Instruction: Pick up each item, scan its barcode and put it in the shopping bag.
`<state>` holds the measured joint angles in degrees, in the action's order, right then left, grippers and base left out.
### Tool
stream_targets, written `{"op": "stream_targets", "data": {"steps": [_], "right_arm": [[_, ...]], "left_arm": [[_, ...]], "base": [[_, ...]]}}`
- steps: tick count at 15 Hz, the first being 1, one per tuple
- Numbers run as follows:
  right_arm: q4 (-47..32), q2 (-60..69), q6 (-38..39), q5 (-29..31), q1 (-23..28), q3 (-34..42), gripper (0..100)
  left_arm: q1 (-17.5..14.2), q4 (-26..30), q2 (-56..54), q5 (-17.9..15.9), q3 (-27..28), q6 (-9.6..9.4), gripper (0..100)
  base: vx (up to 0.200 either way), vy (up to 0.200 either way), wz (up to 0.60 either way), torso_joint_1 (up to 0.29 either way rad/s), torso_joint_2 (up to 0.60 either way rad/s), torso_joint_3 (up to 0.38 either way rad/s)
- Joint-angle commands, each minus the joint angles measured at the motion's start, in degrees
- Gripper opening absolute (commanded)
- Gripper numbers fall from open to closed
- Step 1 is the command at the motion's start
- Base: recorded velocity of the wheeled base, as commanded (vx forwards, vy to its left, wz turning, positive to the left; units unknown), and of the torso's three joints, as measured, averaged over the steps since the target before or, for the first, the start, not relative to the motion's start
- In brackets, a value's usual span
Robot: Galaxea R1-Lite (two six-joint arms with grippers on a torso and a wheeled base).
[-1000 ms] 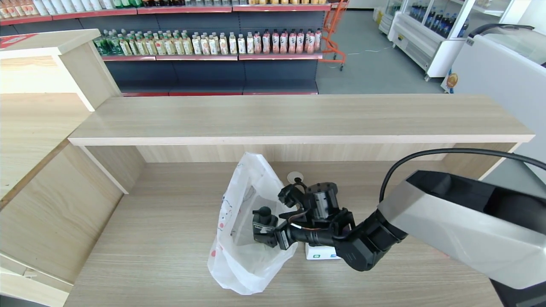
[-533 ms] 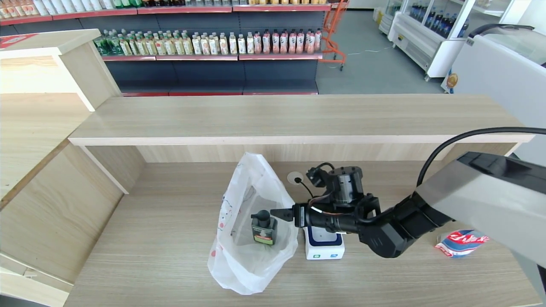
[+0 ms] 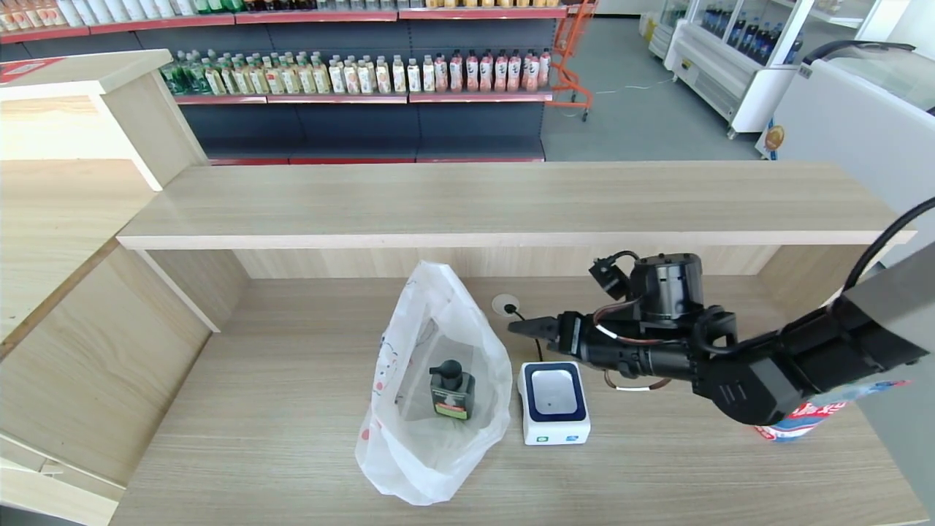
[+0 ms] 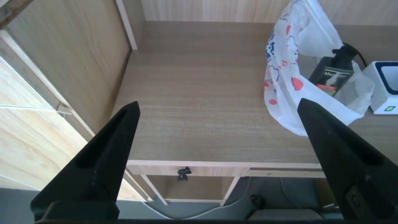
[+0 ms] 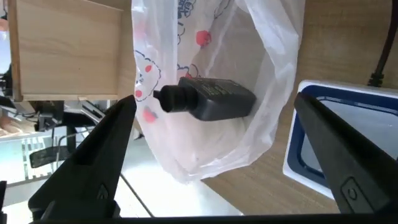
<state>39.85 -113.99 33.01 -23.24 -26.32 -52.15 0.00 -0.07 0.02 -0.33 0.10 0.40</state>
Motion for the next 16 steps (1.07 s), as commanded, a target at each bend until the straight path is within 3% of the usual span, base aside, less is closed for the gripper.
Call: {"op": "stream_targets", "data": {"steps": [1,2,4,6,8,10,13,16], "right_arm": [[-2.4,14.9,0.5,-1.4,3.7,8.1,100],[-6.5,20.4,-0.4,-1.4,6.6,9.2,100],[-21.7,29.9,-3.7,-0.3,13.3,9.3,100],[-30.4,35.1,-8.6,2.9,19.6,8.9,100],[-31.1,37.7,-14.2,2.9,23.9,9.0,100],[-32.3,39.4,-15.1,3.3,24.8,9.3,100],[-40.6,41.6,-14.3,10.6,24.8,8.5,100],[-44.9,43.9,-10.7,11.5,24.9,8.2,100]], "left_arm": [[0.0,0.0,0.0,0.0,0.0,-0.05,100],[0.0,0.0,0.0,0.0,0.0,-0.05,100],[0.0,0.0,0.0,0.0,0.0,-0.05,100],[0.0,0.0,0.0,0.0,0.0,0.04,100],[0.0,0.0,0.0,0.0,0.0,0.04,100],[0.0,0.0,0.0,0.0,0.0,-0.05,100],[0.0,0.0,0.0,0.0,0.0,0.04,100],[0.0,0.0,0.0,0.0,0.0,-0.05,100]], "base": [[0.0,0.0,0.0,0.0,0.0,0.0],[0.0,0.0,0.0,0.0,0.0,0.0],[0.0,0.0,0.0,0.0,0.0,0.0],[0.0,0.0,0.0,0.0,0.0,0.0],[0.0,0.0,0.0,0.0,0.0,0.0],[0.0,0.0,0.0,0.0,0.0,0.0],[0.0,0.0,0.0,0.0,0.0,0.0],[0.0,0.0,0.0,0.0,0.0,0.0]]}}
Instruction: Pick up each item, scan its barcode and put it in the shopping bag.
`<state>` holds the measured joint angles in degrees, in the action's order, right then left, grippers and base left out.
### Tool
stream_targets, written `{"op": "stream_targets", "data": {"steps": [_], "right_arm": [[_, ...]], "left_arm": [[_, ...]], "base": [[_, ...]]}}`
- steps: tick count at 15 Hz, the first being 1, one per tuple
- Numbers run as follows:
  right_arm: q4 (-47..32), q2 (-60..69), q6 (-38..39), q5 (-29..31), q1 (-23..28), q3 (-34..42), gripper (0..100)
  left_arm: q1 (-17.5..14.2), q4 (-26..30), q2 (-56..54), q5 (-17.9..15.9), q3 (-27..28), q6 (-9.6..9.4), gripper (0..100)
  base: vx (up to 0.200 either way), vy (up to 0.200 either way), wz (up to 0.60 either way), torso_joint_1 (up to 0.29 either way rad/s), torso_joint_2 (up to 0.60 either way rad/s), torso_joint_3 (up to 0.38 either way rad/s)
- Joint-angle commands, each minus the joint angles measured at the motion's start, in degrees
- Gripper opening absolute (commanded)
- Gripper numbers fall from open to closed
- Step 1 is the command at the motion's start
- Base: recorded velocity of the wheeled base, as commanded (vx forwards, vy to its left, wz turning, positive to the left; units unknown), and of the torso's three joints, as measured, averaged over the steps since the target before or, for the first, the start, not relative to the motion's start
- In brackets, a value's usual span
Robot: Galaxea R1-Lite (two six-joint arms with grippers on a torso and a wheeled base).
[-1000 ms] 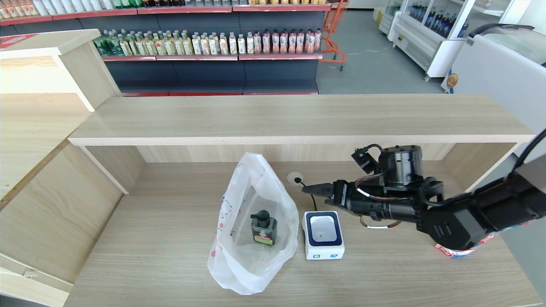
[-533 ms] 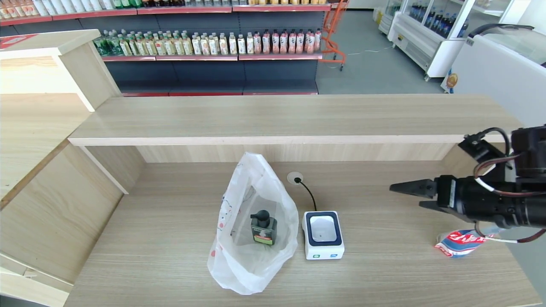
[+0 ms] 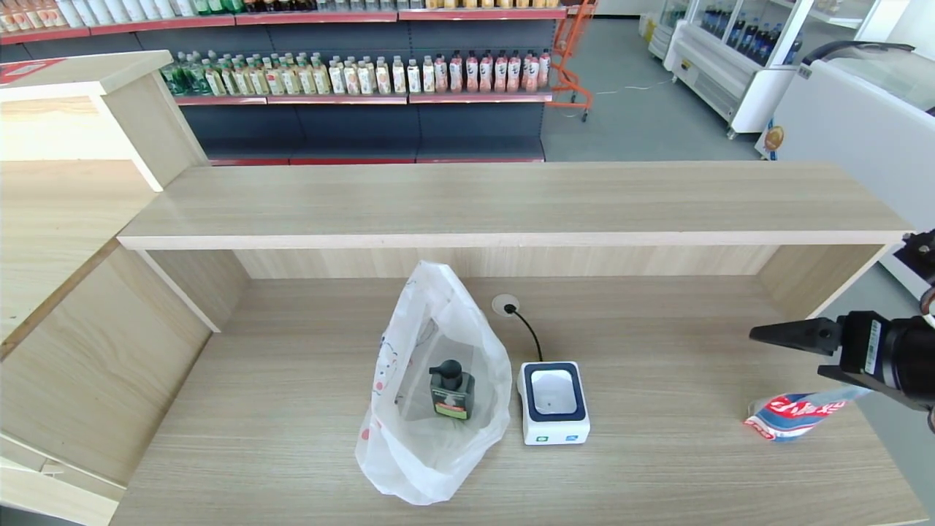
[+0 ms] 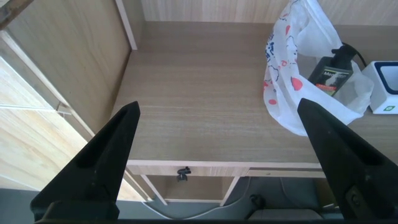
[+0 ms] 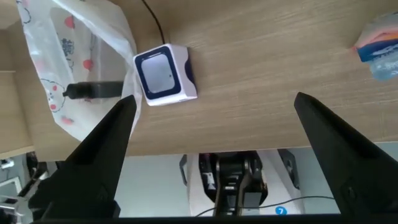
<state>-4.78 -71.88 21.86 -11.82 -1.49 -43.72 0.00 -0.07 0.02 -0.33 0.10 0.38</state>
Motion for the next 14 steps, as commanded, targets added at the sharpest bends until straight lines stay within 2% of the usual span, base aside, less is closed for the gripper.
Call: {"op": "stream_targets", "data": {"steps": [1,3,9,13,14], "right_arm": [[-0.8,2.8,0.6,0.0,0.4,-0.2,100],[-2.3,4.0,0.6,0.0,1.0,-0.3,100],[-5.2,4.8,3.1,0.2,2.4,-0.3,100],[-5.1,4.5,4.0,0.2,3.2,-0.4,100],[-5.0,4.2,4.1,0.5,4.5,-0.7,100]], "left_arm": [[0.0,0.0,0.0,0.0,0.0,0.06,100],[0.0,0.0,0.0,0.0,0.0,0.33,100],[0.0,0.0,0.0,0.0,0.0,0.06,100],[0.0,0.0,0.0,0.0,0.0,-0.03,100],[0.0,0.0,0.0,0.0,0.0,0.06,100]], "base": [[0.0,0.0,0.0,0.0,0.0,0.0],[0.0,0.0,0.0,0.0,0.0,0.0],[-0.2,0.0,0.0,0.008,0.0,0.002],[0.0,0.0,0.0,0.0,0.0,0.0],[0.0,-0.2,0.0,-0.012,-0.01,0.002]]}}
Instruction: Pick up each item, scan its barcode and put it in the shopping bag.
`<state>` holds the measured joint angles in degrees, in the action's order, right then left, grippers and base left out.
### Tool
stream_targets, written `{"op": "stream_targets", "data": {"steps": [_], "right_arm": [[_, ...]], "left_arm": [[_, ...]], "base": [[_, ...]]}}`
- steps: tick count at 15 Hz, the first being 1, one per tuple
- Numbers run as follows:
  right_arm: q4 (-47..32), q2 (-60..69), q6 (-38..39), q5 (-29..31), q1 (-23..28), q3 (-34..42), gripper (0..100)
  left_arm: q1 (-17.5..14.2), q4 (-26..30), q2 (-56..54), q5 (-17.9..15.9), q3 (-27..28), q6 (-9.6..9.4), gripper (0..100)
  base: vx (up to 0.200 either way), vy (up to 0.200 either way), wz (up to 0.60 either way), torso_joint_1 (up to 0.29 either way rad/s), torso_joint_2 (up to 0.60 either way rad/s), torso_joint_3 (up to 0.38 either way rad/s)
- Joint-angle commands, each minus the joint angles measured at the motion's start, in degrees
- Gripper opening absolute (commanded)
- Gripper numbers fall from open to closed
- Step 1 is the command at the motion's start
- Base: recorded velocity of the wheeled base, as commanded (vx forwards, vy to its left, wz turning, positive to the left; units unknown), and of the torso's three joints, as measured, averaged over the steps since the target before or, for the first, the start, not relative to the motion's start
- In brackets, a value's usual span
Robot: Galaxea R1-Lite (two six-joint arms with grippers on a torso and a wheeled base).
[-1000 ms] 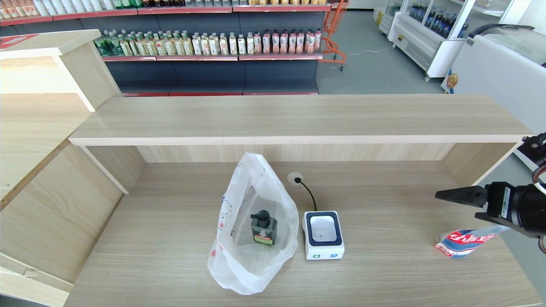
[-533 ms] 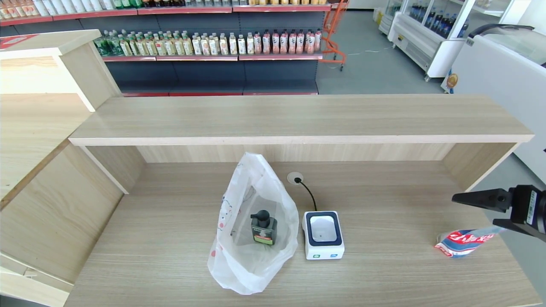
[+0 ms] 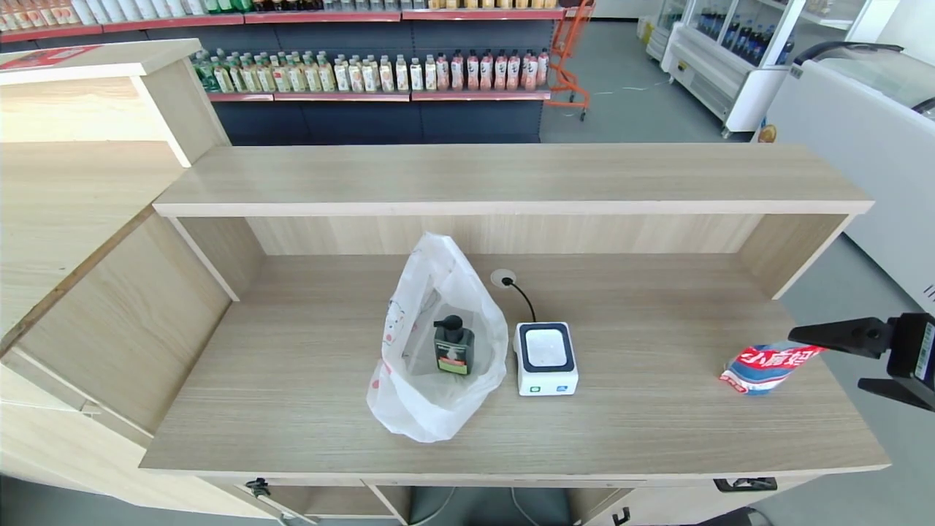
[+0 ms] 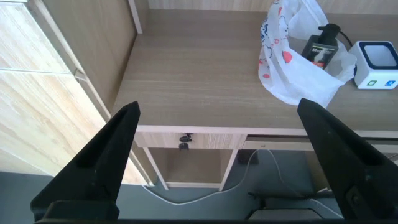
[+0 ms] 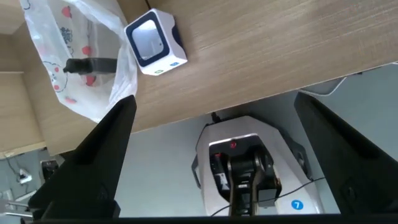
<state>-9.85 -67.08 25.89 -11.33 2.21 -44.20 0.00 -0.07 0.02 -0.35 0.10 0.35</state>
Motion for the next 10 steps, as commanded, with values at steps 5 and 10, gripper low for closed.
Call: {"op": "stream_targets", "data": {"steps": [5,10], "right_arm": [[-3.0,-1.6,3.6,5.6,3.2,-1.0,100],[-6.3,-1.3,10.9,6.6,4.3,-2.1,100]], "left_arm": [[0.0,0.0,0.0,0.0,0.0,0.0,100],[0.0,0.0,0.0,0.0,0.0,0.09,100]], "base": [[0.0,-0.2,0.0,0.008,0.01,0.0],[0.0,-0.2,0.0,0.004,0.0,0.003]]}}
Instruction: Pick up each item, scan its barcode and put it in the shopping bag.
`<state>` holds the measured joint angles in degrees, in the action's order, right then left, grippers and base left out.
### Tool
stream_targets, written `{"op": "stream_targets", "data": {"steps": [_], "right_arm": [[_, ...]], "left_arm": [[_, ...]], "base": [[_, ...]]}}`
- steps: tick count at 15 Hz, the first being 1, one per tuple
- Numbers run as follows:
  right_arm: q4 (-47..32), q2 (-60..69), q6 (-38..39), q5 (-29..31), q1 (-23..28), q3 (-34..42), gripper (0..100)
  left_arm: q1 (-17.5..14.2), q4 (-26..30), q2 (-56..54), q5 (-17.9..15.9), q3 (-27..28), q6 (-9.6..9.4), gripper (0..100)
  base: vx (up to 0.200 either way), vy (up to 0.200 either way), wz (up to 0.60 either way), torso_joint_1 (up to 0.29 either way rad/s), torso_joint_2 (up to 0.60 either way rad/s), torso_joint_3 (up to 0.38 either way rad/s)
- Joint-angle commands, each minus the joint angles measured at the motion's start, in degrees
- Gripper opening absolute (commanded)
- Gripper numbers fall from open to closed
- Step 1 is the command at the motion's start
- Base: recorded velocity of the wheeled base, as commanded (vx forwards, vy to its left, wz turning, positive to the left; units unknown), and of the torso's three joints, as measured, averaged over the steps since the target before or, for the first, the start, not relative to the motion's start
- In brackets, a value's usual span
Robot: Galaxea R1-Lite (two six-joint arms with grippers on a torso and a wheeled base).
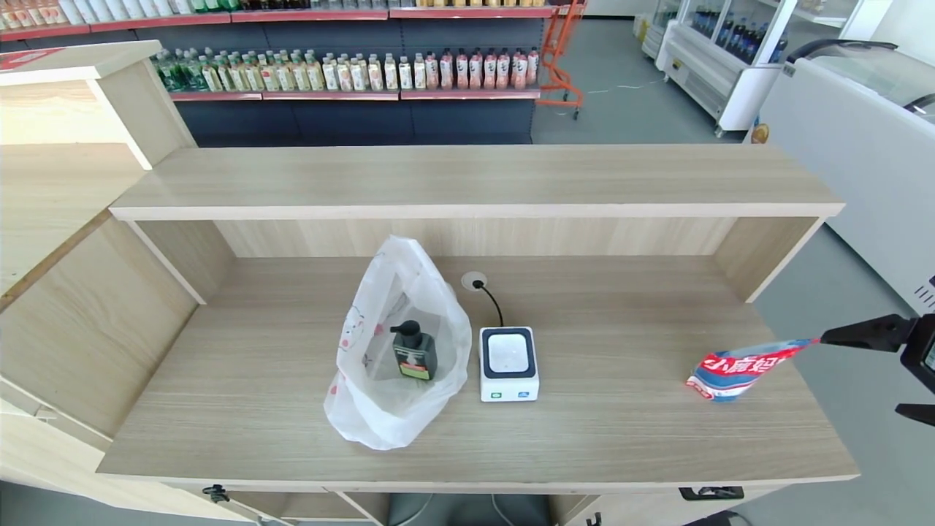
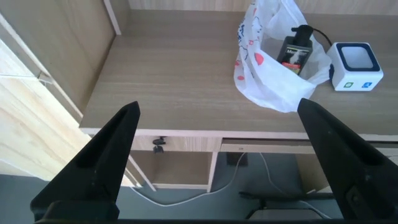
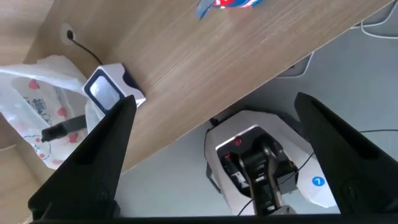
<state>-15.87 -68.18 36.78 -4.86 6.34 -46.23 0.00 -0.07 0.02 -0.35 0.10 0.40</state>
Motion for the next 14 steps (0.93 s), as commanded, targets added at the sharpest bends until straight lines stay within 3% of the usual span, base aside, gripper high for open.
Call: {"op": "stream_targets", "data": {"steps": [1,6,14], "right_arm": [[-0.4,-0.5,1.0,0.5,0.4,-0.1,100],[-0.4,-9.6,9.5,6.2,3.3,-6.0,100],[-0.1,-23.0,15.0,8.4,3.7,-12.8,100]], "left_arm": [[0.0,0.0,0.0,0.0,0.0,0.04,100],[0.0,0.0,0.0,0.0,0.0,0.04,100],[0.0,0.0,0.0,0.0,0.0,0.04,100]], "base": [[0.0,-0.2,0.0,0.007,0.0,0.007],[0.0,0.0,0.0,0.0,0.0,0.0],[0.0,0.0,0.0,0.0,0.0,0.0]]}}
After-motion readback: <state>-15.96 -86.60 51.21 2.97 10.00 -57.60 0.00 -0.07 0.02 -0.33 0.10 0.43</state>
